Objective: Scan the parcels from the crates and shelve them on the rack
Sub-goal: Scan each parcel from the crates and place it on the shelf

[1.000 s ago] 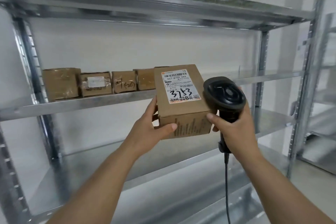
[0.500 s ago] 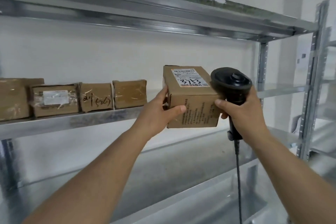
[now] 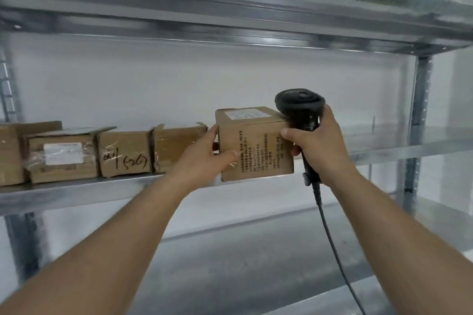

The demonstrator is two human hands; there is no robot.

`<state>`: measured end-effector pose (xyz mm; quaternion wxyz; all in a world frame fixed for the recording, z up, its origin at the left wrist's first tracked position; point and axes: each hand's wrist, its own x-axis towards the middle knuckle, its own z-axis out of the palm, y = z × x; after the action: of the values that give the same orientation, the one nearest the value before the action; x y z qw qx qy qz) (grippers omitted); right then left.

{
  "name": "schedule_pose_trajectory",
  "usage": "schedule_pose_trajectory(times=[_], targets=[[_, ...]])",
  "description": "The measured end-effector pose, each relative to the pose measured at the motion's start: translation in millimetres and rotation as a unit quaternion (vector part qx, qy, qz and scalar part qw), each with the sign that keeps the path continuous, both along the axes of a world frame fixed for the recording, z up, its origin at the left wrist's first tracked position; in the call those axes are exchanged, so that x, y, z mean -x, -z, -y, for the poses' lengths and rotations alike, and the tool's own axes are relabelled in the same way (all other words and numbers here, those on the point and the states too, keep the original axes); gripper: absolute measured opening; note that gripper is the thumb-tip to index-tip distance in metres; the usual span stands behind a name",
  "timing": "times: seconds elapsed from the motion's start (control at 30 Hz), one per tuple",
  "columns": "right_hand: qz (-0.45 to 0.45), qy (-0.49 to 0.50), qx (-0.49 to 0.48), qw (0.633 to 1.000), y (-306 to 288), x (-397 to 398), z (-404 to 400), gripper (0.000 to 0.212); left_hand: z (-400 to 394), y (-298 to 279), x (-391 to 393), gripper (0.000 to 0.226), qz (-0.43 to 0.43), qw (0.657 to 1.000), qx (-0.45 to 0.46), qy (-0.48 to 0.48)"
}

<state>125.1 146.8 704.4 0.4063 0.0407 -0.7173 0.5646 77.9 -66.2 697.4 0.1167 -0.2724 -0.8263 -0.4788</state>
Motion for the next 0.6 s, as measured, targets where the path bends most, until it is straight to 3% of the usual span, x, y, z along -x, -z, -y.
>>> schedule_pose_trajectory(times=[0.3, 0.6], targets=[[0.053, -0.051, -0.028, 0.997, -7, 60, -5, 0.058, -10, 2, 19, 0.037, -0.027, 0.987, 0.005, -0.158], [0.085, -0.05, -0.03, 0.995, -11, 96, 1, 0.09, -22, -4, 25, 0.034, -0.09, 0.925, 0.134, -0.345]])
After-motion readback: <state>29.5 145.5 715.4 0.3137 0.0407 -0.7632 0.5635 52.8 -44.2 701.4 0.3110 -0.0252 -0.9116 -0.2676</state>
